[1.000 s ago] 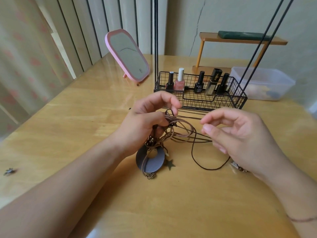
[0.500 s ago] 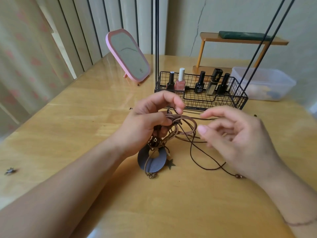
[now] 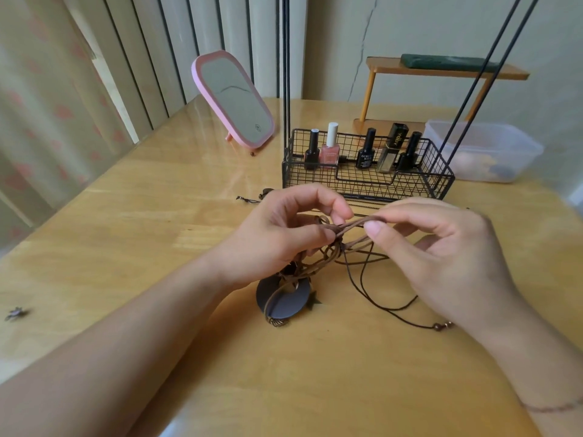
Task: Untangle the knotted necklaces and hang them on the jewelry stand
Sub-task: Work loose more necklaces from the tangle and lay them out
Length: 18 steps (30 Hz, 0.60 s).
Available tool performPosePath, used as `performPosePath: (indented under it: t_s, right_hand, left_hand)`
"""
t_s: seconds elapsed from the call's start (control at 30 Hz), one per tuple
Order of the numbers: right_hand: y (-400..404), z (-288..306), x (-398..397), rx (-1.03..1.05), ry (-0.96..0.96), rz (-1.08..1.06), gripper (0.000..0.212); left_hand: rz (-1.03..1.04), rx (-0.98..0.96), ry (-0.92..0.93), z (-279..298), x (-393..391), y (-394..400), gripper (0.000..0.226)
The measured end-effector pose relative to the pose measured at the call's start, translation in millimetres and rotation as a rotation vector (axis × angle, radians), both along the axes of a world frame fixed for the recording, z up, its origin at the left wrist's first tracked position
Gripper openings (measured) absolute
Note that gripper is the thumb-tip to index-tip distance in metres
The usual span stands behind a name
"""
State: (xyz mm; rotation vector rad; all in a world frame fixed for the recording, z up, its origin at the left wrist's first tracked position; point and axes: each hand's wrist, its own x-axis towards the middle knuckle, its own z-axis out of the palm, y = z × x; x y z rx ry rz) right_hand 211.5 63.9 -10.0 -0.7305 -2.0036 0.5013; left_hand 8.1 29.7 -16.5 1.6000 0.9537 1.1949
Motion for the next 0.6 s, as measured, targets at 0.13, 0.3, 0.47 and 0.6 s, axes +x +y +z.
performPosePath:
  t_s: [0.13,0.3,0.47,0.6]
  right_hand:
    - [-1.6,2.1,0.0,-0.101,-0.003,0.044,0.015]
    - [-0.5,0.4,1.2,-0.16,-0.045,0.026,0.01]
    - [2.9,0.7,2.2,-0.227,-0.079,0.006,0.017]
    - [5.4,0.5,3.2,-0.263,-0.009,0.009,0.035]
  left_hand:
    - [0.07,0.079,0.133,-1.9,1.0,0.4,0.018]
    - [0.1,0.145,0.256,-3.6,2.9,-0.1,0.02]
    - [0.088,0.159,0.272,-5.7,2.9,0.7,0.006]
    - [0.095,0.145,0.217,-6.0,0.9,2.0,0.004]
